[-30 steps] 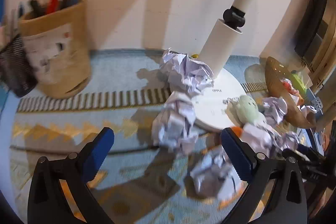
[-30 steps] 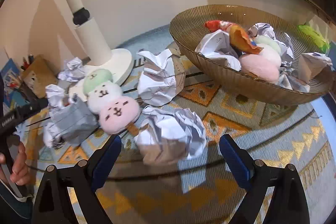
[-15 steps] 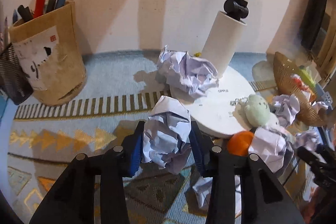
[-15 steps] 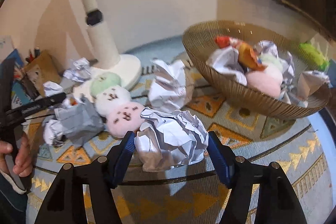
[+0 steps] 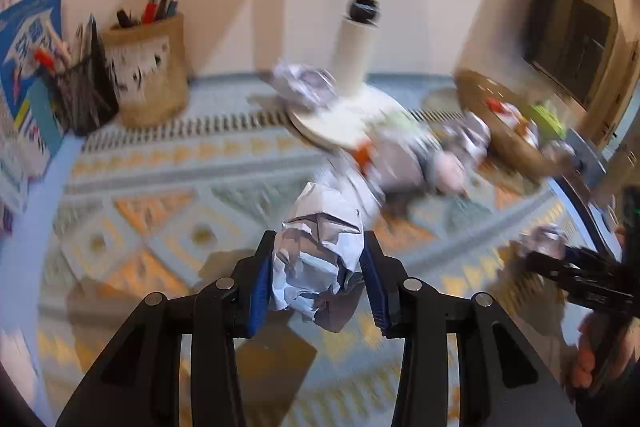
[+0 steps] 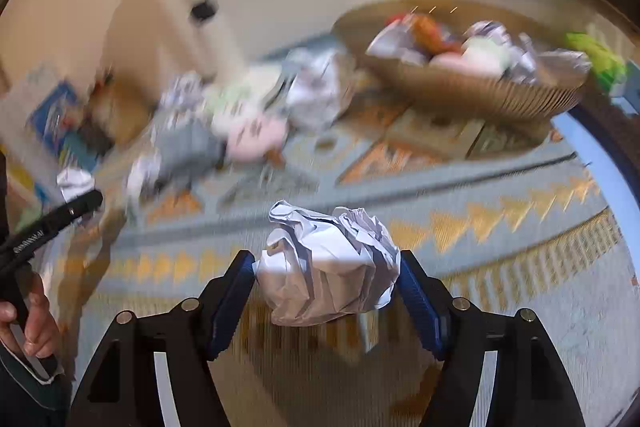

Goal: Organize objects
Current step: 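Grasp a crumpled paper ball with the right gripper while the left grasps another, then carry both paper balls over the glass bowl and release them inside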

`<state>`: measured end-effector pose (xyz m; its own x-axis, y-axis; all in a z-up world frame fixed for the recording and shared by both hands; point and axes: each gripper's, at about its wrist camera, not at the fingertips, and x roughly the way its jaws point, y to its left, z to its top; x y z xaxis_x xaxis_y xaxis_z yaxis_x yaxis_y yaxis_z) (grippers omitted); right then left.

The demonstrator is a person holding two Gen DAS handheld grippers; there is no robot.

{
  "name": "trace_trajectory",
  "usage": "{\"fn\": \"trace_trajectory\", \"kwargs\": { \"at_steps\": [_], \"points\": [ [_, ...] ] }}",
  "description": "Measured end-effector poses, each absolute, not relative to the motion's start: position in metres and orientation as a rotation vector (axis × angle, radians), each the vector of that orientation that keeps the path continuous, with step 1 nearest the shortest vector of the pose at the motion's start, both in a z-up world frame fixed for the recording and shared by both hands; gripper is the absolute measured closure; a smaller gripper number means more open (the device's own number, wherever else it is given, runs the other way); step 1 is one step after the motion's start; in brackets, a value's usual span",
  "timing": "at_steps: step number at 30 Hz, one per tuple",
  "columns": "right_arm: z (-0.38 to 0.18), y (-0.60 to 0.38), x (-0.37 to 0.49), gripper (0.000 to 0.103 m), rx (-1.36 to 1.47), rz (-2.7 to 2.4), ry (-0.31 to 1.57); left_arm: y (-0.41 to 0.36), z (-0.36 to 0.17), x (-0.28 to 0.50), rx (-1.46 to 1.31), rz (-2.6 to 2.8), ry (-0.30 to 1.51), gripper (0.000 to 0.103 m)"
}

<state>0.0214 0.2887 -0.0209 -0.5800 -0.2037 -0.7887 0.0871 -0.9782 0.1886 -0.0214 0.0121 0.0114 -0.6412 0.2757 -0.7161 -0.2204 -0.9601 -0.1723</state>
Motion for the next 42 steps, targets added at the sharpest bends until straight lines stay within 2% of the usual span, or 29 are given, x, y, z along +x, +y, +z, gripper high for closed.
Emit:
{"fn": "trace_trajectory", "kwargs": {
  "at_steps": [4,6,7,15,16,17,18,23,26,28,30,33,35,39,42],
  "points": [
    [-0.019,0.281,0.033,0.029,1.303,-2.623,-0.134,0.037,-0.003,0.005,-1.164,2.595,-0.075,0.065],
    [-0.021,0.281,0.034,0.016,1.301,-2.587,-0.144,0.047,-0.009,0.012,-1.169,2.598,-0.030,0.065],
    [-0.023,0.282,0.034,0.006,1.321,-2.566,-0.153,0.051,-0.012,0.013,-1.174,2.605,-0.008,0.065],
    [-0.020,0.278,0.038,0.006,1.287,-2.635,-0.108,0.054,-0.013,0.018,-1.155,2.652,0.060,0.065],
    [-0.020,0.275,0.039,0.011,1.286,-2.643,-0.083,0.056,-0.013,0.018,-1.147,2.653,0.078,0.065],
    [-0.021,0.273,0.038,0.027,1.285,-2.640,-0.059,0.058,-0.013,0.020,-1.141,2.653,0.092,0.065],
    [-0.023,0.269,0.037,0.033,1.304,-2.633,-0.026,0.061,-0.013,0.021,-1.137,2.653,0.110,0.065],
    [-0.019,0.262,0.040,0.035,1.279,-2.688,0.064,0.069,-0.014,0.022,-1.150,2.660,0.174,0.065],
    [-0.010,0.275,0.043,0.035,1.238,-2.704,-0.022,0.082,-0.014,0.027,-1.151,2.682,0.289,0.065],
    [-0.004,0.287,0.042,0.035,1.242,-2.704,-0.071,0.088,-0.012,0.029,-1.160,2.649,0.254,0.065],
    [0.010,0.302,0.038,0.035,1.240,-2.747,-0.043,0.099,-0.005,0.023,-1.197,2.581,0.187,0.065],
    [0.048,0.337,0.025,0.035,1.167,-2.846,-0.075,0.124,0.023,0.005,-1.120,2.555,0.190,0.065],
    [0.068,0.363,0.013,0.034,1.118,-2.896,-0.156,0.146,0.050,-0.016,-1.033,2.543,0.189,0.065],
    [0.090,0.420,-0.032,0.034,1.112,-2.978,-0.451,0.192,0.085,-0.075,-0.963,2.478,0.127,0.065],
    [0.075,0.446,-0.084,0.033,1.296,-2.894,-0.628,0.229,0.081,-0.121,-1.019,2.518,0.150,0.065]
  ]
}}
